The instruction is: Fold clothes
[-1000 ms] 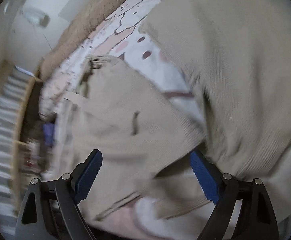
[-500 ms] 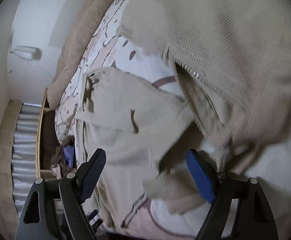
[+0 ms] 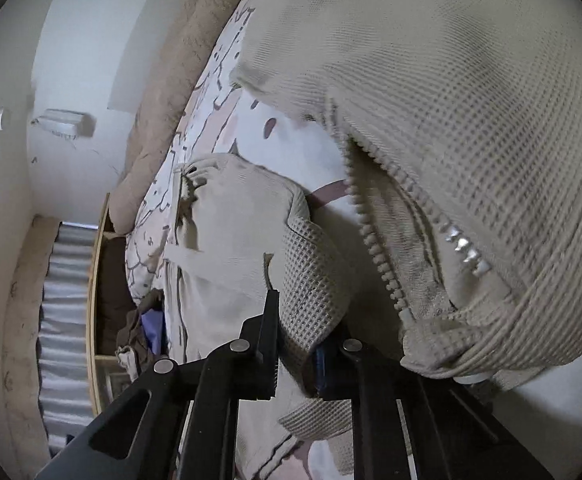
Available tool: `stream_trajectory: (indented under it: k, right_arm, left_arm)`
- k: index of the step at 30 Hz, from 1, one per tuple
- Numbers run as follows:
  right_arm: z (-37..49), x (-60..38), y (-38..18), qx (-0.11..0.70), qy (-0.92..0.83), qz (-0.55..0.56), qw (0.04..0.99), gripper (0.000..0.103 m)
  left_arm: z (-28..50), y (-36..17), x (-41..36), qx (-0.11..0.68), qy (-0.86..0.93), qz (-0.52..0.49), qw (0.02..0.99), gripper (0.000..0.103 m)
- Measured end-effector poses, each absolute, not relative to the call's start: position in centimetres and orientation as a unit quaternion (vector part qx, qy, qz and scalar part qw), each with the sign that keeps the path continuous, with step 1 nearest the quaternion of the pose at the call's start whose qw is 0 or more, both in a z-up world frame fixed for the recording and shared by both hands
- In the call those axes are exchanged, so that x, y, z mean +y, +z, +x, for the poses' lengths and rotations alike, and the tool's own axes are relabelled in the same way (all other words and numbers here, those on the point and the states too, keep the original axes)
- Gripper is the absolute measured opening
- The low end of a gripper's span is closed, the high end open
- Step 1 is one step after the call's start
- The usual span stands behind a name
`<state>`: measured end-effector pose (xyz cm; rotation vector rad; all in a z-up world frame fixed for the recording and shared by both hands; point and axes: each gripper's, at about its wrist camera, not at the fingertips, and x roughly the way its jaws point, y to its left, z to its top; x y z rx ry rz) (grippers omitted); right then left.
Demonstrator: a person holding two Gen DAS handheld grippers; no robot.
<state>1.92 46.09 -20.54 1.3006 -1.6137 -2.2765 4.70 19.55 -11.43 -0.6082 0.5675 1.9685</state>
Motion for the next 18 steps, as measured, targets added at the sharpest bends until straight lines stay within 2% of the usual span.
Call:
stream_trajectory:
  k: [8,18]
  right_arm:
    - [-0.4,44.1,-16.4,-0.479,-0.752,0.446,0.081,0.014]
    - [-1.9,43.3,-15.2,-0.459,-0.752,0.458,0.119,0.014]
  left_arm:
    - [5.1,-13.2,27.4,0.247,0.808,-0.210,0.491,0.082]
    - [1.4,-15.1,32.4,0.207,0.829,-0.283,0.436,0.082]
